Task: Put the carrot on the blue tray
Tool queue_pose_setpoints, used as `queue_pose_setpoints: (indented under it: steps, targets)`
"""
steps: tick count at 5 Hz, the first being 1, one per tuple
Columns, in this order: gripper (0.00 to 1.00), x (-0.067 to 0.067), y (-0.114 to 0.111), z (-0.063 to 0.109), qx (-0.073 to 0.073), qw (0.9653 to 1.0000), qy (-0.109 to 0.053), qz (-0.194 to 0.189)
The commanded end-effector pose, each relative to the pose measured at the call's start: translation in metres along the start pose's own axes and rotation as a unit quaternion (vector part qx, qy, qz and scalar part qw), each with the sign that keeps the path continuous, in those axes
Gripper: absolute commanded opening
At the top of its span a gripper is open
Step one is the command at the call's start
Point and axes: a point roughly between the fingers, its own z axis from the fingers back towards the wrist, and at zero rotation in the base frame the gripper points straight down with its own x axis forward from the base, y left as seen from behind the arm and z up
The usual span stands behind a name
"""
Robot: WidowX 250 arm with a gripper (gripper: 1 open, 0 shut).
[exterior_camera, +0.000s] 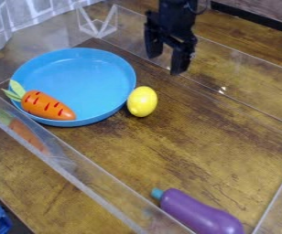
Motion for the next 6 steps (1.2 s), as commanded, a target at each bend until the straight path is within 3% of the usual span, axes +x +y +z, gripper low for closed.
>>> queue_pose_setpoints:
  steps: [1, 4, 6]
  targets:
    - [1.00, 0.011, 0.019, 0.032, 0.019, 0.9989, -0.037, 0.019]
    - [1.00, 0.014, 0.035, 0.047, 0.026, 0.9982, -0.037, 0.039]
    - [1.00, 0.014, 0.035, 0.046, 0.017, 0.9988, -0.044, -0.017]
